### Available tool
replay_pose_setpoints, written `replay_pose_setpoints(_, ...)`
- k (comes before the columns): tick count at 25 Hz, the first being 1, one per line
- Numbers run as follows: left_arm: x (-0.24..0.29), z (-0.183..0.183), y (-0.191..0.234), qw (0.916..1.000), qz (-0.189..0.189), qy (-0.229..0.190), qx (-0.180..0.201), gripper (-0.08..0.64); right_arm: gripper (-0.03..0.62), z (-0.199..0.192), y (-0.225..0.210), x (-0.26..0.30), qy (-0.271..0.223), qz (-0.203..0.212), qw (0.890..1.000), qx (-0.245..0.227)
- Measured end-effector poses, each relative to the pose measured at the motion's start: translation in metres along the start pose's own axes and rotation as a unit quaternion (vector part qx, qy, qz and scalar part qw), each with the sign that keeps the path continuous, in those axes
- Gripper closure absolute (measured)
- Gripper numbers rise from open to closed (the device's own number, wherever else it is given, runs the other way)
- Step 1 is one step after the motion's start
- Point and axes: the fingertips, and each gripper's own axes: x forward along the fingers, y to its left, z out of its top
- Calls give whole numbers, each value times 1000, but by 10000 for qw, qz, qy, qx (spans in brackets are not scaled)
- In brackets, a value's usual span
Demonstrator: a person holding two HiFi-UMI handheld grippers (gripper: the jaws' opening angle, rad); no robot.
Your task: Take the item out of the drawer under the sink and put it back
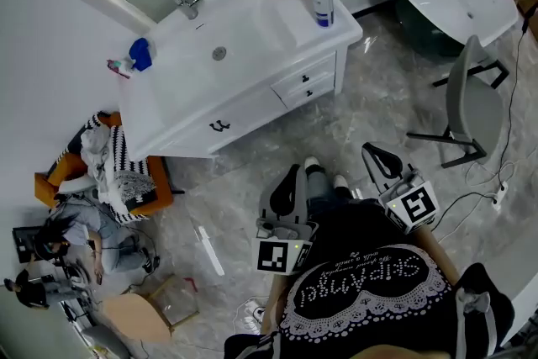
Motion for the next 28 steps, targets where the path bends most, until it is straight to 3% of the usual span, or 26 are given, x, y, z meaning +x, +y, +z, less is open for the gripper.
replay_pose_setpoints(6,17,-1,36,10000,-46,78,-14,556,572,3,5,32,77,169,9997,-175)
replay_pose_setpoints(13,37,9,87,9995,9,223,-232,555,572,40,18,88,-146,472,9984,-285)
replay_pose_setpoints(28,43,13,155,9987,150,332,-353,556,573,34,0,142,58,-137,9999,58)
